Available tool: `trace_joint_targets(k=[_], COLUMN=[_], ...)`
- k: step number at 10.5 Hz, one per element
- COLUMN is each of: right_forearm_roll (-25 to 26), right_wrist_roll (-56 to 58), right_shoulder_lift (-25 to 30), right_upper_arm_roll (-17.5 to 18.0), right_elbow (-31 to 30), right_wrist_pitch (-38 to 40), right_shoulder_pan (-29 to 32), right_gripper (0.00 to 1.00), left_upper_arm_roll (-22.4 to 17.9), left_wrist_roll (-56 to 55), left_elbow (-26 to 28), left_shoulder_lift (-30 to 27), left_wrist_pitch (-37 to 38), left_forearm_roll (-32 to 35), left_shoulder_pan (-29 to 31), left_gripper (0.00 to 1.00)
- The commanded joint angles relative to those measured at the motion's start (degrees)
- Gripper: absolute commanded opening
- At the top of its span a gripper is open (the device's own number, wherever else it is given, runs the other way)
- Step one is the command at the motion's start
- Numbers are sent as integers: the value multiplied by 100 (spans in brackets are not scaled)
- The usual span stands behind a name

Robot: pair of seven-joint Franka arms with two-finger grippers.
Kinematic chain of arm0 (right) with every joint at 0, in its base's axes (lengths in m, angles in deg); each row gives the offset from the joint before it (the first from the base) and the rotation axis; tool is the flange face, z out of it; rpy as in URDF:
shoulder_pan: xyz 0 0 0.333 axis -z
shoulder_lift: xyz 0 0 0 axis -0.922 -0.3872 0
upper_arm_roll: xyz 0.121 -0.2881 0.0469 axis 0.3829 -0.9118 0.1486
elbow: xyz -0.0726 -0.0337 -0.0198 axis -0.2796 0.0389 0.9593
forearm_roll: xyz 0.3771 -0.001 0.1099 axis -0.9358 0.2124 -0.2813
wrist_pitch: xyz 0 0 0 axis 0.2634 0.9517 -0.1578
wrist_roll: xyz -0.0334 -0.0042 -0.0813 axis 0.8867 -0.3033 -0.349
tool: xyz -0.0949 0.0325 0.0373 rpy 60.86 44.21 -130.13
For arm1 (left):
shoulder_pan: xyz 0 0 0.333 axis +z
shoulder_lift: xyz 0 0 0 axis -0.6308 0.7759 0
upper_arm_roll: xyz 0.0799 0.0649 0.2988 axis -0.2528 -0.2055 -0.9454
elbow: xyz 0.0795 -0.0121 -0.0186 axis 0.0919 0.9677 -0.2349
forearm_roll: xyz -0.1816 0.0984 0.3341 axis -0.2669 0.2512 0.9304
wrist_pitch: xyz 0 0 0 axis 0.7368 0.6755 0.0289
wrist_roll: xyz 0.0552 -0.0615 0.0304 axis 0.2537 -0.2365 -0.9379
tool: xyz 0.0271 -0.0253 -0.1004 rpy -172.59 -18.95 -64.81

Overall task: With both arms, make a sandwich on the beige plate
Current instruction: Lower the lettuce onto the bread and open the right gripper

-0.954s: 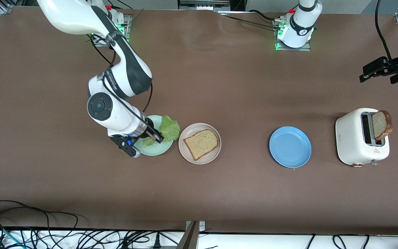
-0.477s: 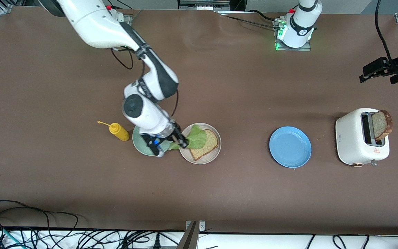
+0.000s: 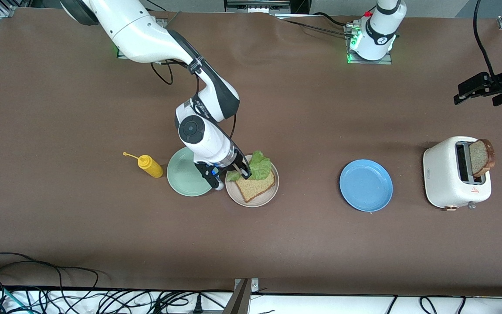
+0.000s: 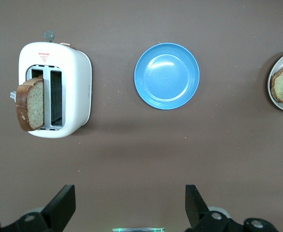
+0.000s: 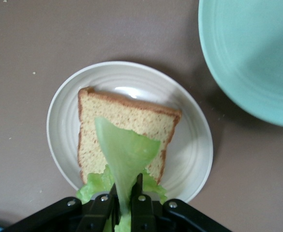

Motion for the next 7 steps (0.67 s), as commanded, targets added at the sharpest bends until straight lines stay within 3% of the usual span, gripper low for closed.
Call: trace_joint_targets(k=[1, 2, 7], right_forearm_roll=[206, 180, 267], right_wrist_roll=[-65, -12, -3], right_shoulder_lift=[-136, -136, -57], right_upper_arm_roll=[-54, -54, -80], right_elbow=[90, 90, 213], right_wrist_pitch=[-32, -32, -103], right_shoulder_pan=[-54, -45, -80], right_gripper=[31, 98, 100], left_upper_arm_roll=[10, 10, 10], left_wrist_roll=[40, 40, 40], left_elbow=[-94, -94, -94], left_shoulder_lift=[43, 43, 43], left_wrist_pitch=[62, 62, 62], left_forearm_roll=[-25, -25, -25], left_shoulder_pan=[61, 61, 96], left_gripper=[100, 100, 100])
